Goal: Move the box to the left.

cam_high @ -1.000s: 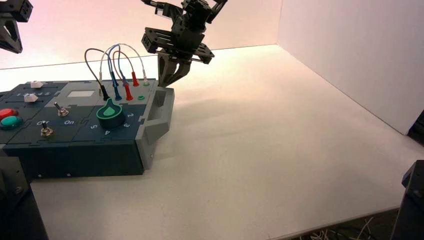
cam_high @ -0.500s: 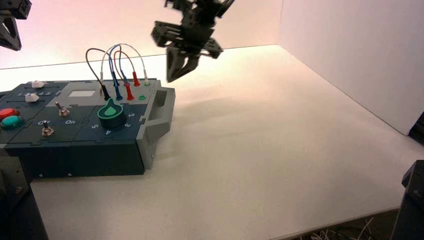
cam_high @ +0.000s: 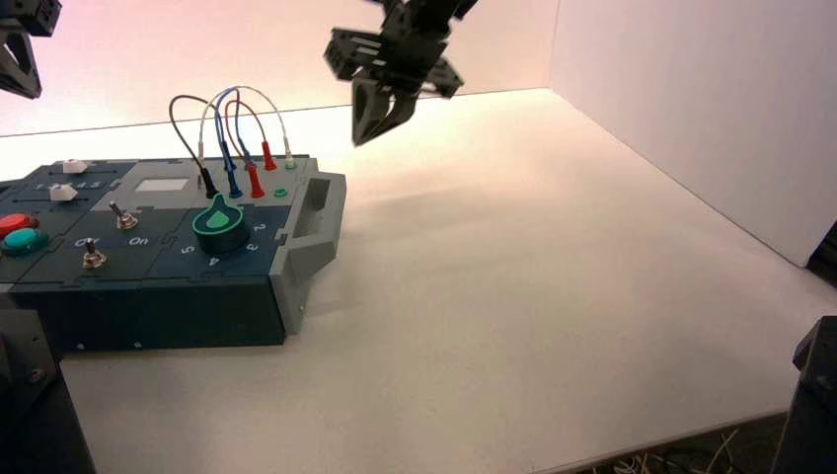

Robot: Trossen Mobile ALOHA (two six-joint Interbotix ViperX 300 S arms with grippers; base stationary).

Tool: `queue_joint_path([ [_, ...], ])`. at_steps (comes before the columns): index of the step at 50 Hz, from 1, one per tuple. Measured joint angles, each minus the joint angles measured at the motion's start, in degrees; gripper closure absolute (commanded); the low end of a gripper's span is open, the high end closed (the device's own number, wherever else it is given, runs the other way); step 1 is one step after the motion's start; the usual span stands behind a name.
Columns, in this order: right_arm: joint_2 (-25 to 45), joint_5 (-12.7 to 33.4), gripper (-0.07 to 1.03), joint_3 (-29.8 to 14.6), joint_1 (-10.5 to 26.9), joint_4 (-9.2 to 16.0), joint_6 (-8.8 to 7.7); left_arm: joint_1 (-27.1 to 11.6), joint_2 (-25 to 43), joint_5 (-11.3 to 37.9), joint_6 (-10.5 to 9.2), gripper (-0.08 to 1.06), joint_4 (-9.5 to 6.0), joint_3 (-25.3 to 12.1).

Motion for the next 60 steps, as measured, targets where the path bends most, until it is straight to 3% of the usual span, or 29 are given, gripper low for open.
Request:
queue_joint_path([
  [14,-4.0,-3.0,0.98,4.0,-2.8,-1.2,-0.09,0.0,-4.4,-0.4,-0.09,1.01,0.00,0.0],
  [30,-9.9,-7.2,0.98,7.3,-2.9,-2.9,-0.09,-0.1,-13.2,-4.1,-0.09,1.01,0.09,0.6],
  [43,-16.5,-13.3,0.98,11.3,-2.9,-4.2,-0.09,-0.1,-20.5,-6.6,-0.09,1.01,0.00,2.4],
  [52,-19.3,-15.6,0.98,12.6,-3.0,-5.7,-0.09,-0.6,-20.3,-5.8,0.00,1.01,0.00,2.2],
  [60,-22.1,-20.9,0.98,15.3,-3.3,-6.5,-0.18,-3.1,-19.5,-4.6,0.00,1.01,0.00,1.8],
])
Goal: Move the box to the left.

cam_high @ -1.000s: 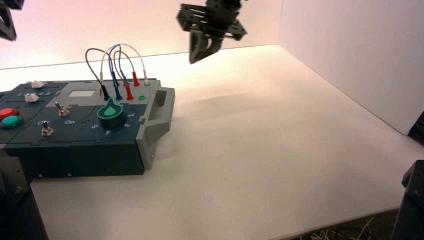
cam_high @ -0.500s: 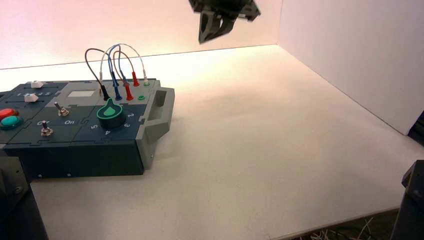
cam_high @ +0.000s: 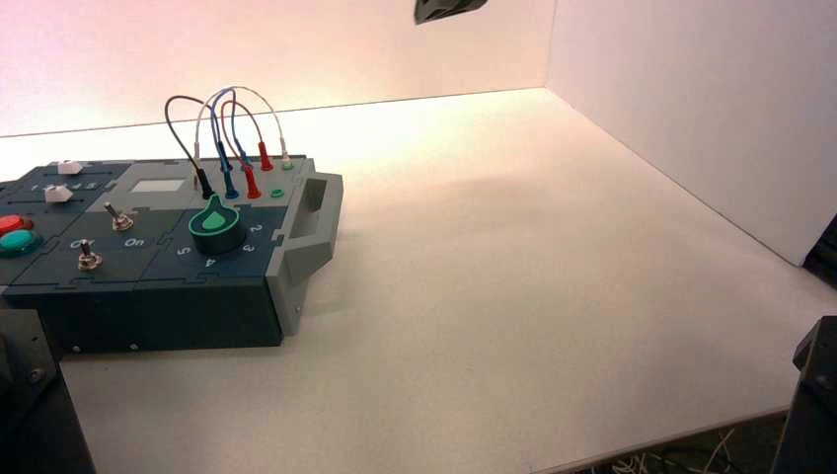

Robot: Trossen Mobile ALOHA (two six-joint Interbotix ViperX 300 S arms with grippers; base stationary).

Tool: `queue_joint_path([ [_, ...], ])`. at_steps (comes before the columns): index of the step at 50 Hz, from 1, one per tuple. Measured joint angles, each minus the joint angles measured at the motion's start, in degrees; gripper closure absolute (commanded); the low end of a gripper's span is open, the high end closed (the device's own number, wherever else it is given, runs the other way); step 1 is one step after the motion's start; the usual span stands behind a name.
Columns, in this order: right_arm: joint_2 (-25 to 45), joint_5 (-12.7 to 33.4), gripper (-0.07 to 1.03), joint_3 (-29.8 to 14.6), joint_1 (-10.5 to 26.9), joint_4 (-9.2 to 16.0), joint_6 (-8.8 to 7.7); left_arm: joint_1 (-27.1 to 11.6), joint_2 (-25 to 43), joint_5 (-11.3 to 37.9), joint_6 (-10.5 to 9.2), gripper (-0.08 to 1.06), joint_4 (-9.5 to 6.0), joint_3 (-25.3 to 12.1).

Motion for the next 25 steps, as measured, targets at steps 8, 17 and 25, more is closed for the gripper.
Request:
queue_joint_path([
  [8,-3.0,-2.5,0.98,1.1,-0.4,0.0,0.09,-1.4,0.0,1.2,0.00,1.01,0.00,-0.3],
  [17,-3.3,-2.6,0.98,2.7,-1.4,0.0,0.26,-4.0,-0.4,2.2,0.00,1.01,0.00,-0.6],
  [25,-4.0,-2.6,0.99,3.7,-1.3,0.1,0.35,-6.8,-0.7,3.4,0.00,1.01,0.00,-1.1],
])
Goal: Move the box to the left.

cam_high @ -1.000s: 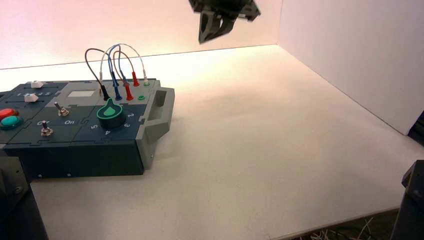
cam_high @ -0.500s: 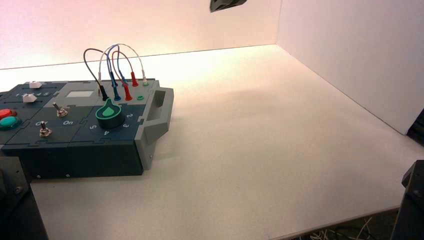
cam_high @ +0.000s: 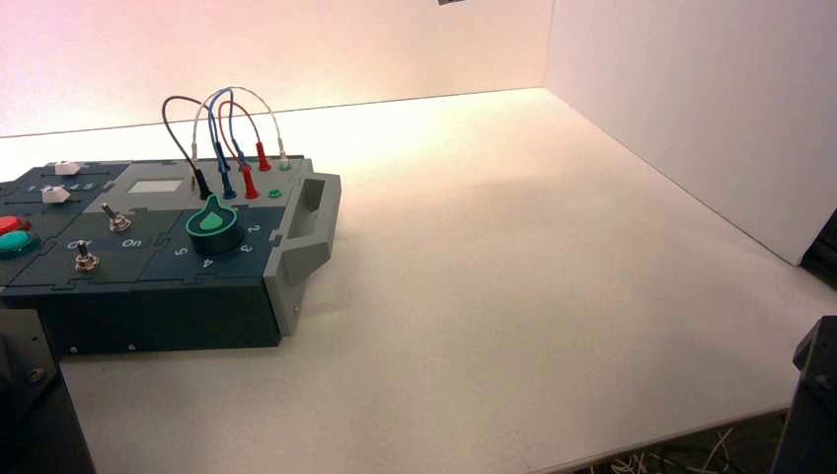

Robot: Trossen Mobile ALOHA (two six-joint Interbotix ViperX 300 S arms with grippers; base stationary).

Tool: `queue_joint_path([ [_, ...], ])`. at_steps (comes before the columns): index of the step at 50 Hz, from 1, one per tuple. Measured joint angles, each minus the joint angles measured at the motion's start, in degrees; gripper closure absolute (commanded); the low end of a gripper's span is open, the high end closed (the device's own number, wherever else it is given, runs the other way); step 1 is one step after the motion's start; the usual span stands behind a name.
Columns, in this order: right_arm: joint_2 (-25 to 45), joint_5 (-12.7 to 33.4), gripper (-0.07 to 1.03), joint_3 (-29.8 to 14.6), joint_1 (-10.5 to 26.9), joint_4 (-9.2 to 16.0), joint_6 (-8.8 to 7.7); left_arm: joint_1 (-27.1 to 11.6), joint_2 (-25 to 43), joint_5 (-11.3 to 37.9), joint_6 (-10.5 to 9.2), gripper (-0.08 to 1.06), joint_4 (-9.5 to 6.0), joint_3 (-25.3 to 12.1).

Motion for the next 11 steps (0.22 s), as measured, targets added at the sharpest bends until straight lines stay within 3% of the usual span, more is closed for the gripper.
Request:
queue_joint_path([
  [11,-2.9,0.0,0.99,1.0,0.1,0.7,0.44,-1.1,0.3,0.3,0.00,1.01,-0.09,0.0],
])
